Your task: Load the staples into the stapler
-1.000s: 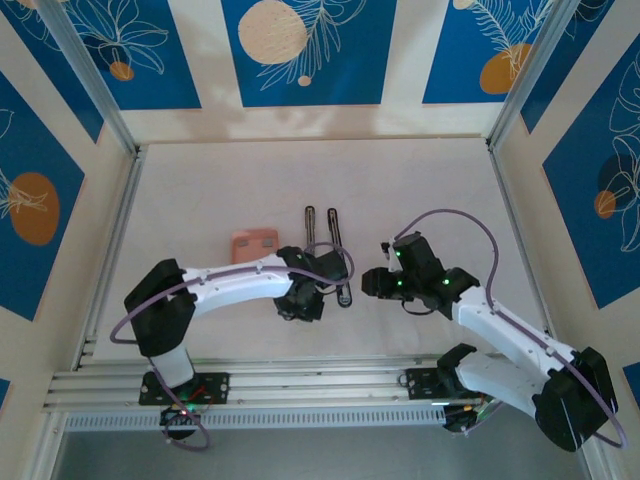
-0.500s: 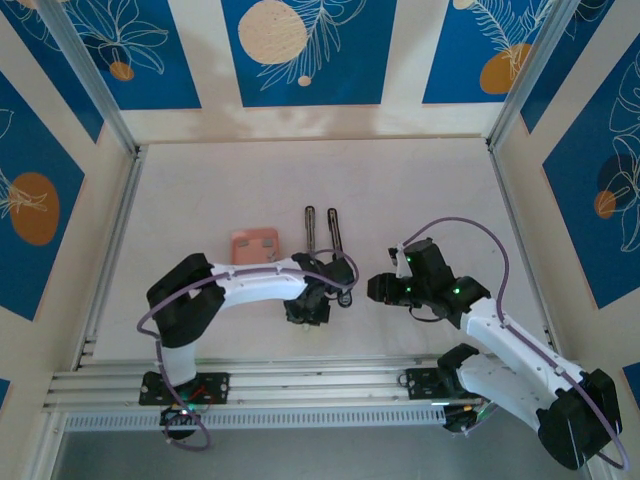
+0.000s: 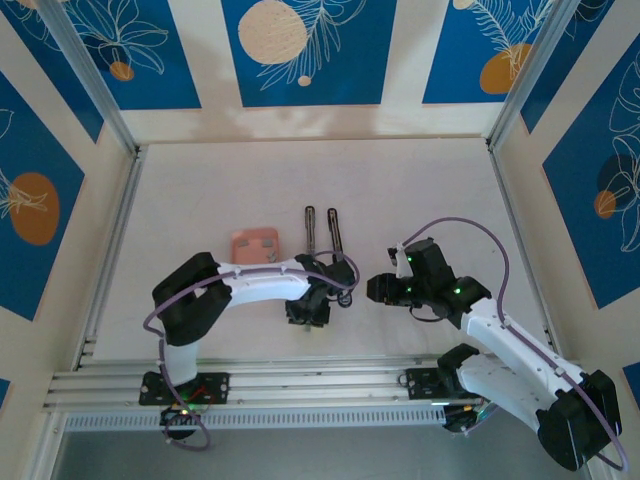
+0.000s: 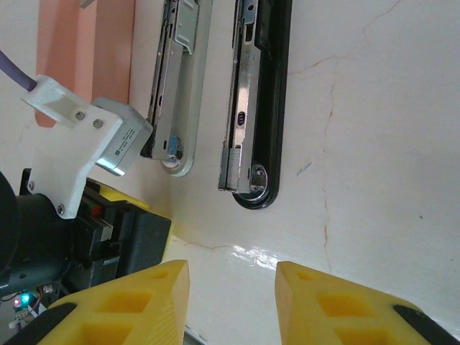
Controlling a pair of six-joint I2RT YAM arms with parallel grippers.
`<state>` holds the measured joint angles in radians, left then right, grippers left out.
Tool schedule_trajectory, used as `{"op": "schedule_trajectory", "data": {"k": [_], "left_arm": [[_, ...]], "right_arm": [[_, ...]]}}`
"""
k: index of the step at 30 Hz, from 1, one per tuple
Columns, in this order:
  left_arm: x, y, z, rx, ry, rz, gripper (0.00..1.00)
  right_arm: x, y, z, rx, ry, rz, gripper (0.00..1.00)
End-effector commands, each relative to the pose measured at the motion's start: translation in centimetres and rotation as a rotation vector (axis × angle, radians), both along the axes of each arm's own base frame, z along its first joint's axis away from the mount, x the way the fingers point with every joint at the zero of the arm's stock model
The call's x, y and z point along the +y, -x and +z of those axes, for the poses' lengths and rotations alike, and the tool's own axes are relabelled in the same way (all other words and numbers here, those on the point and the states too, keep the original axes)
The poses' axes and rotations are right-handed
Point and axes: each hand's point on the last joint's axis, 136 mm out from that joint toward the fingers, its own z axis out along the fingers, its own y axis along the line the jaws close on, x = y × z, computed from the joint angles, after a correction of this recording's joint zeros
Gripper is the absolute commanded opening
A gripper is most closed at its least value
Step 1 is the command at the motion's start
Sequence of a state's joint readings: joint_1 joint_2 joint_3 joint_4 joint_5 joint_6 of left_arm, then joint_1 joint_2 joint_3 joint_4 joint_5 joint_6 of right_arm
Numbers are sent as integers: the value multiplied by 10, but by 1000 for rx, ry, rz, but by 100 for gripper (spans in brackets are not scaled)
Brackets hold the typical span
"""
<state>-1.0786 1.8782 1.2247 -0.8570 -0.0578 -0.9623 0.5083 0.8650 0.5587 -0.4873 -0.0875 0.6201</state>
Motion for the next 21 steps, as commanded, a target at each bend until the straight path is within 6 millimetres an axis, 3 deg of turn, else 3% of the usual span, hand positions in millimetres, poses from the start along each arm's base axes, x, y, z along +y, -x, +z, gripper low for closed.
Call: {"op": "schedule_trajectory", "data": {"k": [1, 6, 12, 21], "left_arm": [[-2, -7, 25, -71, 20, -11, 41], [6, -15, 53, -160, 46, -24, 50], [25, -25, 85, -286, 115, -21, 52], [86, -35, 120, -464, 338, 73, 57]], "right_arm": [[4, 4, 8, 2, -21, 29, 37], [9, 7, 10, 26, -9, 38, 37], [21, 15, 6, 74, 51, 41, 37], [51, 30, 0, 114, 181, 38, 37]]}}
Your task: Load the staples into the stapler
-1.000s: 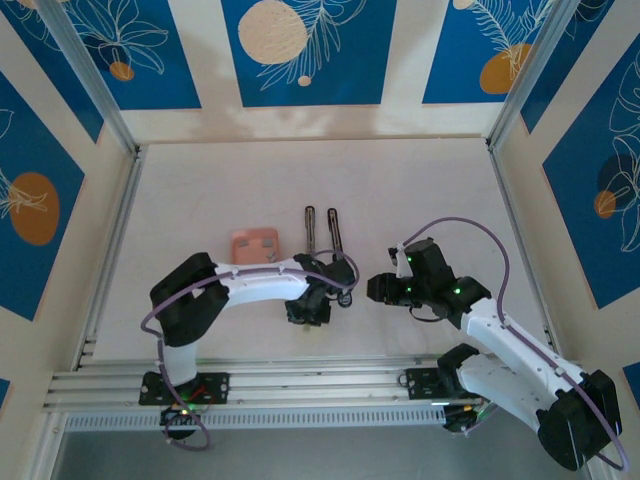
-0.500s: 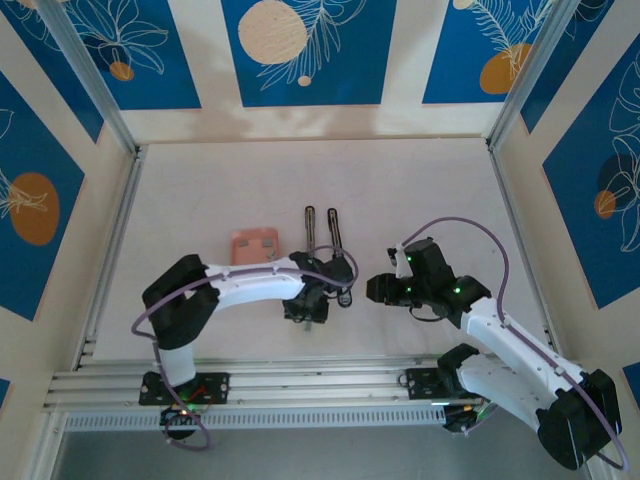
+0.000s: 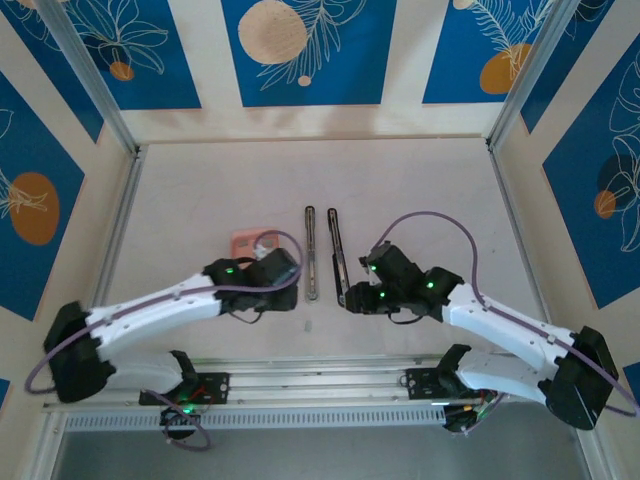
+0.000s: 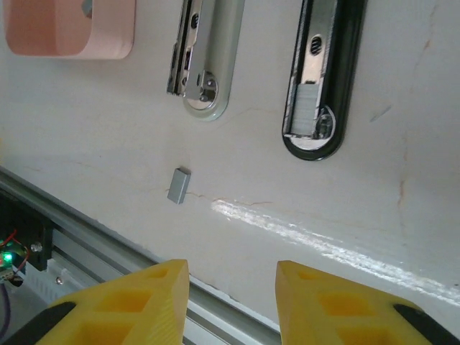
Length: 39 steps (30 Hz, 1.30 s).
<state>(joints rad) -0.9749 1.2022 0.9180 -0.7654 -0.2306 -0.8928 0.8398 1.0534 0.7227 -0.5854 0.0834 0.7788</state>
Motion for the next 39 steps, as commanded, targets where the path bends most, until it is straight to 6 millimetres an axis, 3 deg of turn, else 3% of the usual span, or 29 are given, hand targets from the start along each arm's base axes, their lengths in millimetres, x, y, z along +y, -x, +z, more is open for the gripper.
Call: {"op": "schedule_trajectory", "data": {"k": [1, 9, 27, 39], "left_arm": [[22, -9, 11, -89, 73, 19, 58], [68, -8, 7, -134, 164, 72, 62], [80, -20, -10, -185, 183, 77, 65], [87, -20, -28, -169, 182, 105, 65]], "right_arm": [[6, -1, -1, 16, 60, -67, 37], [33, -3, -18, 96, 190, -98, 37], [51, 7, -59, 301, 375, -151, 39], [91, 11, -62, 330, 407, -32, 39]]}}
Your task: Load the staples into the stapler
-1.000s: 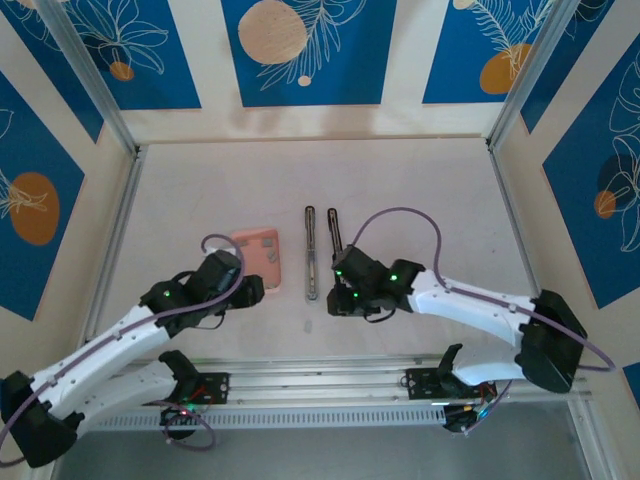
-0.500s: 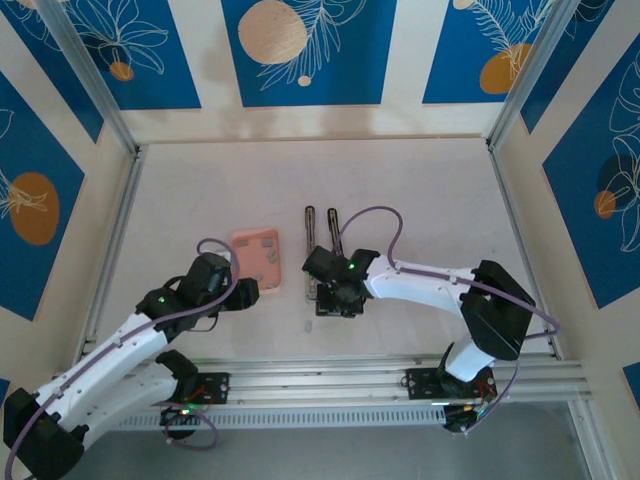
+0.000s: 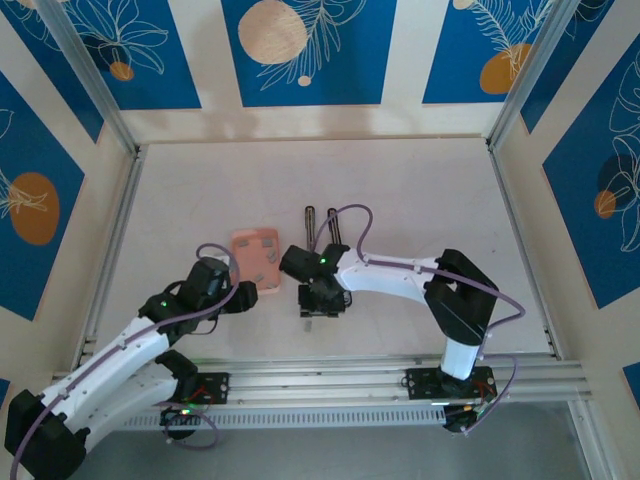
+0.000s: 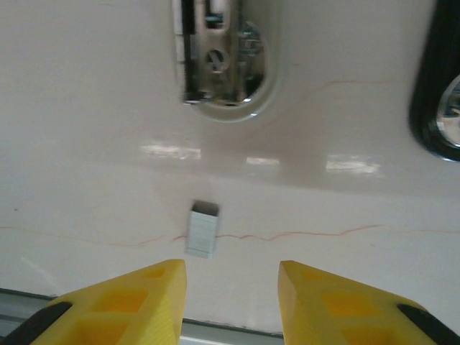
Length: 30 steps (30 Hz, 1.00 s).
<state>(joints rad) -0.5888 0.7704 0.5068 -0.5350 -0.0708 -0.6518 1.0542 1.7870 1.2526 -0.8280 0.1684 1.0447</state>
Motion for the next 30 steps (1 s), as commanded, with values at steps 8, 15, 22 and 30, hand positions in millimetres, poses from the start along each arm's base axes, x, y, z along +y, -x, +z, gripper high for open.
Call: {"op": "schedule_trajectory", "data": {"k": [8, 15, 22, 30], "left_arm": [[6, 0, -9, -5, 34, 30, 65], [8, 2, -12, 2, 43, 34, 65], [9, 3, -13, 1, 51, 36, 65], [9, 2, -14, 6, 54, 38, 65]], "right_arm": [[12, 14, -14, 106, 43, 48, 38], [17, 18, -27, 141, 48, 53, 38], [19, 16, -34, 150, 60, 61, 34], [21, 12, -35, 143, 82, 76, 28]]}}
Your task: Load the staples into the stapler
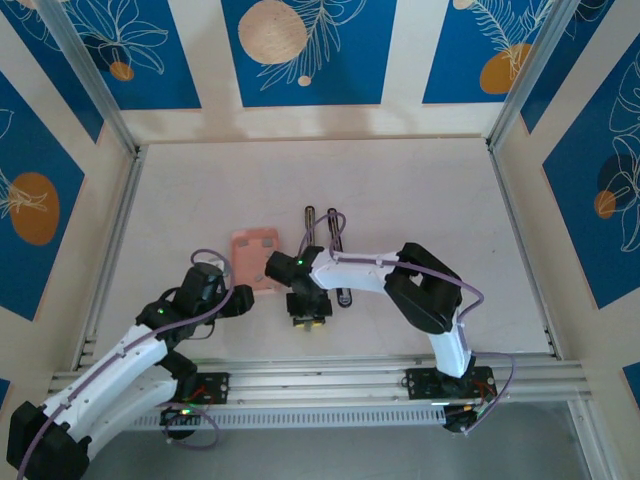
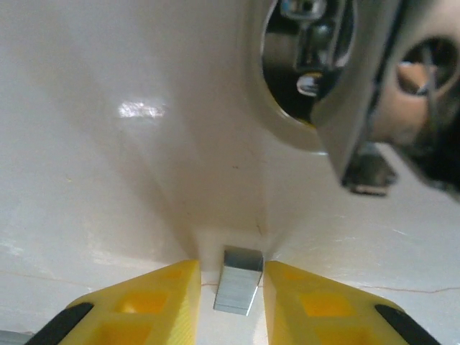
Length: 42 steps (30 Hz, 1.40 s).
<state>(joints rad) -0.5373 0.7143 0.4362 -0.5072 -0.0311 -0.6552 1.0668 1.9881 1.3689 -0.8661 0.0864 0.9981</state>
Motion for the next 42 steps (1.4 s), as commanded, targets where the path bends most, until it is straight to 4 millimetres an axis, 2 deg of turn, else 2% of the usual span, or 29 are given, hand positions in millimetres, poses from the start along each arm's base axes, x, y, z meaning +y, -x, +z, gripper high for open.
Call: {"op": "schedule_trajectory", "data": {"k": [1, 10, 23, 27, 32, 39, 42], "left_arm": [[0, -1, -1, 0, 20, 8, 65], [1, -1, -1, 3, 18, 7, 65], [0, -2, 0, -1, 23, 2, 65], [-1, -2, 1, -4, 31, -3, 65], [-5, -6, 10, -33, 54, -7, 65], [-10, -20, 30, -116, 76, -12, 65], [-11, -25, 34, -133, 84, -2, 65]], "right_arm": [[0, 2, 1, 17, 25, 13, 28], [-4, -1, -3, 26, 51, 10, 28], [-10, -1, -12, 41, 115, 27, 19], [-12, -5, -9, 11, 125, 22, 17], [-11, -20, 17, -105, 83, 5, 16], [-19, -58, 73, -330, 12, -36, 15], [-24, -75, 88, -397, -21, -58, 15]]}}
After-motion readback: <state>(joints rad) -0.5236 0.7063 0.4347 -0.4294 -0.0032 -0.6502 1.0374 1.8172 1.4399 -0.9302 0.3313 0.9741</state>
